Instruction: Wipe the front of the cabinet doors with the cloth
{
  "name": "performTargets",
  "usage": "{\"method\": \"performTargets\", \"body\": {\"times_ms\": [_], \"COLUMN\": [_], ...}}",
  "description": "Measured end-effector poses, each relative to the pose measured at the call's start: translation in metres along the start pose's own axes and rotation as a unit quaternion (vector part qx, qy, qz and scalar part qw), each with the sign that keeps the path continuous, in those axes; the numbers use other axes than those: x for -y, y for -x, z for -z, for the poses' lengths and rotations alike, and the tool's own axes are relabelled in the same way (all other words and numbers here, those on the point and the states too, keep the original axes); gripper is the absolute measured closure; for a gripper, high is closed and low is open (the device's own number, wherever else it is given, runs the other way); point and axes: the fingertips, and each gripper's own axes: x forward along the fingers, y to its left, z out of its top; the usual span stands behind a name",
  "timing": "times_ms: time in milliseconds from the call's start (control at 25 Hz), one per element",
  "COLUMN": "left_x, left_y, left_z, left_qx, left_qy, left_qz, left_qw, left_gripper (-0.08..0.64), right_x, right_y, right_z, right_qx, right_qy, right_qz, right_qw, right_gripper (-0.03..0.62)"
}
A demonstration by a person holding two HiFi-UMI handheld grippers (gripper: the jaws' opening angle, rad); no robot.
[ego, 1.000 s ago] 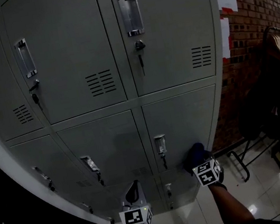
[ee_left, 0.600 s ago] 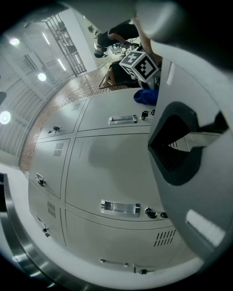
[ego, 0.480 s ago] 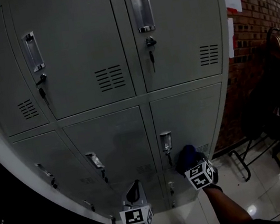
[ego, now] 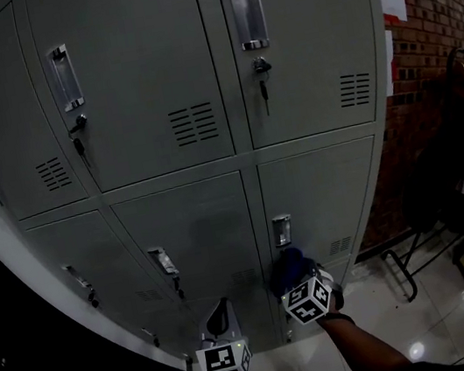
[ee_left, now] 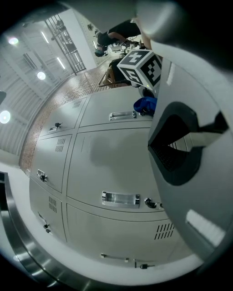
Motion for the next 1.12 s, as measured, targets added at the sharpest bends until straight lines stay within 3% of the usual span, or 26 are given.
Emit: {"method": "performTargets", "body": {"times_ms": [440,680,880,1120], "left_x": [-0.001,0.015,0.029,0.044], "left_y": [0.005,0.002,-0.002,-0.006], "left_z": [-0.001,0.001,-0.005,-0.013], "left_qx": [-0.003,-0.011,-0.002,0.003], "left_qy": [0.005,0.001,-0.004,-0.009], "left_qz": [0.0,0.021,0.036,0.046], "left_qw": [1.0,0.9997,0.9993,0.9989], "left_gripper": [0.543,0.543,0.543,0.543], "right_x": [-0.003,0.005,0.014,0.028], "right_y": [0.02,0.072,0.114,0.121], "right_z": [-0.001,-0.014,-0.053,-0.046], "right_qx": [0.016,0.072,0.153,0.153], "right_qy": [-0.032,-0.094,-0.146,-0.155], "right_qz": [-0.016,-0.011,-0.019,-0.001], "right_qw": [0.999,0.993,0.977,0.976], "right_gripper": [0.513,0.512,0.512,0.514]}}
